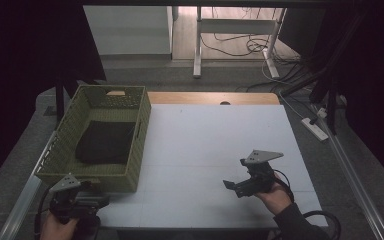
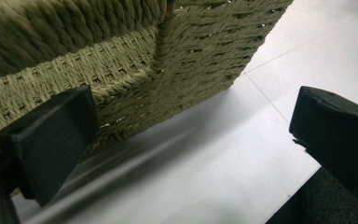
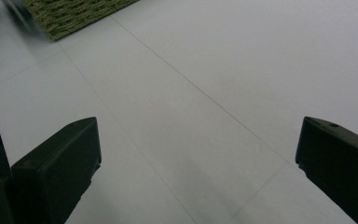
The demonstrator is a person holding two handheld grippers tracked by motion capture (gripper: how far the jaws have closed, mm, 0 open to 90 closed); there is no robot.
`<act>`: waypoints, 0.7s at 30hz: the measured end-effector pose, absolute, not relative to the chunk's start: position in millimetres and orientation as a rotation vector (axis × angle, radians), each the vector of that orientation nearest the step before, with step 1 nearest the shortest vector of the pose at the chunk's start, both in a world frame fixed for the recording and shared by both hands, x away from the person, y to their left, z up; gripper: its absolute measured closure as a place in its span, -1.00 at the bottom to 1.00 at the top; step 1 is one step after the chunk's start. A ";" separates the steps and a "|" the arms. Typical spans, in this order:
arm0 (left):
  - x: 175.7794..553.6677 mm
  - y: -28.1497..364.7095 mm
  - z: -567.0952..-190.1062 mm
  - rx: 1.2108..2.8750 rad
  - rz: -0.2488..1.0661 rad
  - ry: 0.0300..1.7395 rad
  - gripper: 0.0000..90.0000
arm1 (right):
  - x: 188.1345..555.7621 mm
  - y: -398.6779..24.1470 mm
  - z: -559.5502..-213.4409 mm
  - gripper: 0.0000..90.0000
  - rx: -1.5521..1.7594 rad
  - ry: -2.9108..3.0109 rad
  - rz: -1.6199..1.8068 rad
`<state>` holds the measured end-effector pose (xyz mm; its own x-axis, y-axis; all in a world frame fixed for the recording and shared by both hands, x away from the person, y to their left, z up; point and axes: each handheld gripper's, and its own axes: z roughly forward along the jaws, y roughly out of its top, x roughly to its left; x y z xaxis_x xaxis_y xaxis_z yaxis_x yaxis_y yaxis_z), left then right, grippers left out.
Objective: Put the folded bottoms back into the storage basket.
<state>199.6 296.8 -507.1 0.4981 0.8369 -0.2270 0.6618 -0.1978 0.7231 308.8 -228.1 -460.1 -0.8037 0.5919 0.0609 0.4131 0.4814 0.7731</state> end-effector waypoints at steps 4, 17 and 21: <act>199.9 296.6 -507.1 1.938 0.275 1.236 -0.97 | 303.8 -237.0 -460.8 -0.98 0.883 2.499 1.217; 200.9 296.5 -507.4 1.938 0.270 1.241 -0.97 | 285.5 -263.7 -464.3 -0.98 0.951 2.469 1.191; 201.2 296.5 -507.4 1.939 0.268 1.242 -0.97 | 278.7 -271.1 -465.6 -0.98 0.974 2.458 1.180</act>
